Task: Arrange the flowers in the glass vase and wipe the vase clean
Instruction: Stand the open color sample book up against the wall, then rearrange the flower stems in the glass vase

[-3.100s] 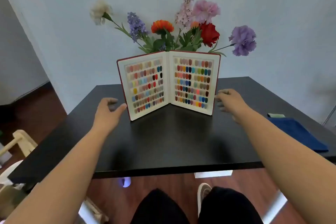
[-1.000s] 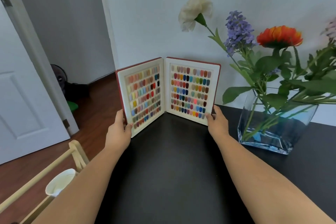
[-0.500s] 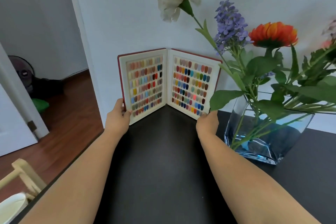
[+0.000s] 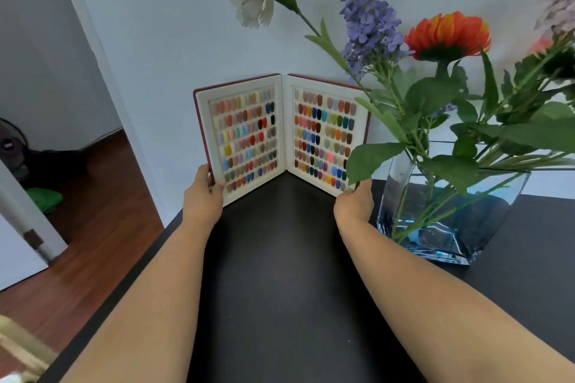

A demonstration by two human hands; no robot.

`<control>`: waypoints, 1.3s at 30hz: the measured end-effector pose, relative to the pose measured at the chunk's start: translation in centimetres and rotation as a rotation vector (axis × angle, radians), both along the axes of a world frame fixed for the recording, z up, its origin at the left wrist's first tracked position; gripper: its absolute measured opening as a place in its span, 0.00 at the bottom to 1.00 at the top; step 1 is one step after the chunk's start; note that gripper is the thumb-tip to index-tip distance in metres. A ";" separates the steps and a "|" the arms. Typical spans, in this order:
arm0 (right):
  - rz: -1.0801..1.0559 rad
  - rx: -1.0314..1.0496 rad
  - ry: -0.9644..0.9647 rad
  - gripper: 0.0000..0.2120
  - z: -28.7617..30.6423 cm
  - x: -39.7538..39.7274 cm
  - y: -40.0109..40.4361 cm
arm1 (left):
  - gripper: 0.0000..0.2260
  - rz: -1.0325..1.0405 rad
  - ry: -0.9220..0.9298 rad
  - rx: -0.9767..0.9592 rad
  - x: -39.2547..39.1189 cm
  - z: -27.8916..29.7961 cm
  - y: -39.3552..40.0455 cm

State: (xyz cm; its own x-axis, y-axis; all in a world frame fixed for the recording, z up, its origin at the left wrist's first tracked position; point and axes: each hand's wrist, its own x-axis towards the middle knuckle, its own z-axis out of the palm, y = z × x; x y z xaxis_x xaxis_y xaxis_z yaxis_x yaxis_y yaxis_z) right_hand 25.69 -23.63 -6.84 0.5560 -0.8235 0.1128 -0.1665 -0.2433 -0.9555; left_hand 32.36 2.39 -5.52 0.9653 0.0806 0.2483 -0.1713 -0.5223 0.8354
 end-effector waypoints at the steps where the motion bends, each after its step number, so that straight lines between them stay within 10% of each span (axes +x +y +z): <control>1: 0.005 0.002 0.004 0.19 0.0 -0.1 0.0 | 0.17 -0.001 0.000 -0.003 0.1 0.0 0.1; 11: 0.200 0.081 0.160 0.36 1.1 -3.7 2.2 | 0.32 0.220 -0.119 -0.226 -5.7 1.4 -3.7; 20: 0.542 -0.041 -0.011 0.15 3.9 -14.6 1.9 | 0.16 -0.093 -0.249 -0.127 -12.9 4.9 -8.2; 39: 0.037 0.170 -0.429 0.17 11.7 -29.2 -15.0 | 0.07 -0.473 -0.501 -0.039 -20.7 12.0 -18.7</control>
